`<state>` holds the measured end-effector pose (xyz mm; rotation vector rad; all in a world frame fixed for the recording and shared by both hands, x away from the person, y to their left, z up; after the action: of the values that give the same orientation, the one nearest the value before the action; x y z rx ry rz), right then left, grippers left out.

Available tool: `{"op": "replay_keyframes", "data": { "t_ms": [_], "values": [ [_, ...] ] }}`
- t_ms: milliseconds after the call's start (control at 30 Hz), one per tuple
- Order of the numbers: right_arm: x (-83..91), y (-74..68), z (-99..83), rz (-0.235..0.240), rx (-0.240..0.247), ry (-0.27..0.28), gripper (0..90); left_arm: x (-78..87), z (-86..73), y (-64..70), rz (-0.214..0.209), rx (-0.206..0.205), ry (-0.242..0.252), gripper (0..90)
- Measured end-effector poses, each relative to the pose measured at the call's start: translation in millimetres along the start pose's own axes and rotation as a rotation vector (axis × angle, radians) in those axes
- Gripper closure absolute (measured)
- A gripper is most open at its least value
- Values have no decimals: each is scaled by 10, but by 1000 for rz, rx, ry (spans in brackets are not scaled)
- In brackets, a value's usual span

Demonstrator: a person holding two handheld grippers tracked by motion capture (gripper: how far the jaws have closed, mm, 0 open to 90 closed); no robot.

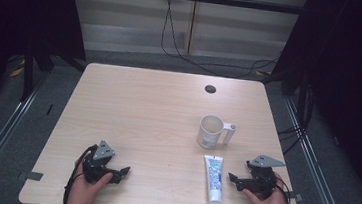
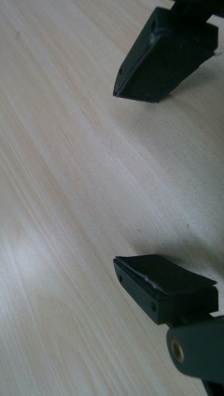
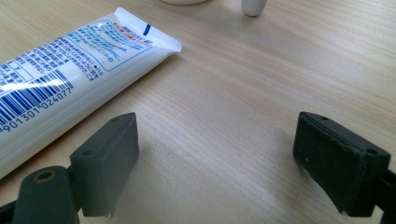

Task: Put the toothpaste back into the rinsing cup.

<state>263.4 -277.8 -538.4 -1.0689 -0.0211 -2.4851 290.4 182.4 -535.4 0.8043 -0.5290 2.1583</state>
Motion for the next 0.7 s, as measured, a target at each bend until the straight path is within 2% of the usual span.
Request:
{"op": "replay_keyframes", "data": {
  "t_ms": [200, 233, 300, 433, 467, 533, 600, 700],
  "values": [
    [-7, -10, 14, -20, -17, 0, 151, 1, 0, -1, -1, -1, -1, 152],
    [0, -19, 44, -35, -38, -34, 181, 1, 0, -1, 0, -1, -1, 151],
    [6, -17, 56, -37, -51, -44, 198, 1, 0, -1, -1, -2, -1, 152],
    [39, -2, 164, -2, -134, -76, 224, 0, 0, -1, 0, -1, -1, 152],
    [66, -28, 225, -14, -117, -92, 226, 1, 0, -1, -1, -1, -1, 151],
    [77, -42, 251, -13, -114, -91, 226, 1, 0, -1, -1, -1, -1, 151],
    [106, -128, 350, -4, -122, -108, 219, 1, 0, -1, -1, -2, -1, 151],
    [102, -191, 401, -2, -110, -123, 217, 1, 0, -1, -1, -1, -1, 152]
  ]
}}
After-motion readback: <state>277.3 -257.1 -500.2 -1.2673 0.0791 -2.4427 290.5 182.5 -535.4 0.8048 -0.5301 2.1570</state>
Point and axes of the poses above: each handheld gripper's, and its own axes: x roughly backward along the jaws, z roughly out of its top, y roughly to its right, the point moved 4 cm from there along -x, roughly forward along the jaws, and after that the axes turned 10 degrees about -x, right-handed, at the moved point
